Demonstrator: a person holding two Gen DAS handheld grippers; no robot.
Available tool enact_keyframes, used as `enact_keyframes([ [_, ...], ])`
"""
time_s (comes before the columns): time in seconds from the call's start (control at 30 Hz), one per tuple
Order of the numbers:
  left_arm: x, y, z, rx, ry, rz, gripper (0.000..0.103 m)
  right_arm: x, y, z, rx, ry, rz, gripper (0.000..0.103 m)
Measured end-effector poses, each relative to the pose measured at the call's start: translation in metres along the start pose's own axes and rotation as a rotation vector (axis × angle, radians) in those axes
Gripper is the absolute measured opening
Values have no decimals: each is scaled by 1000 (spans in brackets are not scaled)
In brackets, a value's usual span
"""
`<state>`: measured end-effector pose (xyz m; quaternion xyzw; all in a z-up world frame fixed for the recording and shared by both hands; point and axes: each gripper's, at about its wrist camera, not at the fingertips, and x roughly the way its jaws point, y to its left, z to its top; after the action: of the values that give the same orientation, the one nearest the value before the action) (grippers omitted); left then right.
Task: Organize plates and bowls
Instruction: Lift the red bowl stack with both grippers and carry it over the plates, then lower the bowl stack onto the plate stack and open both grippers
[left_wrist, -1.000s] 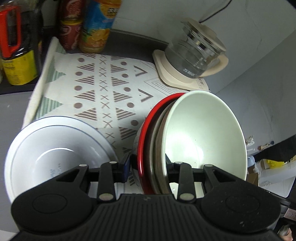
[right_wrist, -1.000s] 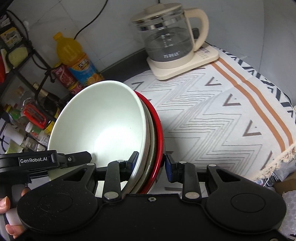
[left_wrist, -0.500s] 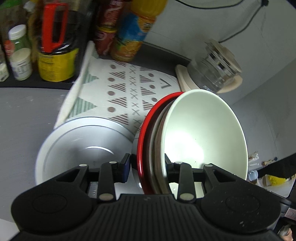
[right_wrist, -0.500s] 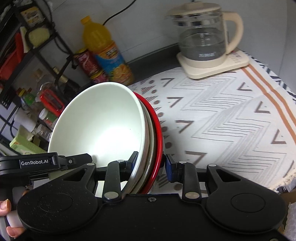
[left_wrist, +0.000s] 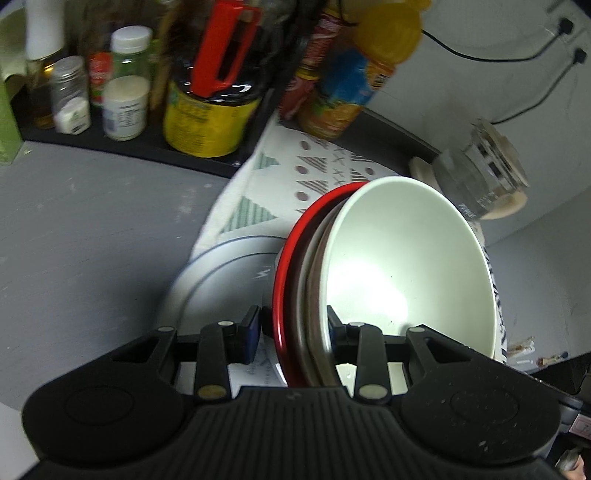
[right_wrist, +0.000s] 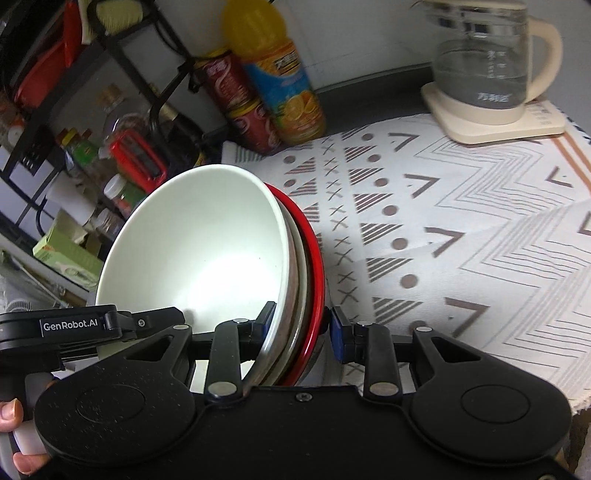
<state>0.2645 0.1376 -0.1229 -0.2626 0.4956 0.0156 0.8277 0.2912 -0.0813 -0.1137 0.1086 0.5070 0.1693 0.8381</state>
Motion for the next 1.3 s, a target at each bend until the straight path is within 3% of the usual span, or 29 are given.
enact_keyframes([
  [0.4, 12, 22, 0, -61, 16, 48, 32, 23, 5, 3, -19, 59, 7, 30],
  [0.9, 22, 27, -5, -69, 40, 85, 32, 29, 7, -2, -13, 92, 11, 30],
  [1.1, 19, 31, -5, -83, 45, 87, 32, 32, 8, -7, 1, 100, 36, 39],
  [1.3, 15, 33, -5, -87, 51, 77, 33, 23, 9, -7, 7, 63, 40, 40],
])
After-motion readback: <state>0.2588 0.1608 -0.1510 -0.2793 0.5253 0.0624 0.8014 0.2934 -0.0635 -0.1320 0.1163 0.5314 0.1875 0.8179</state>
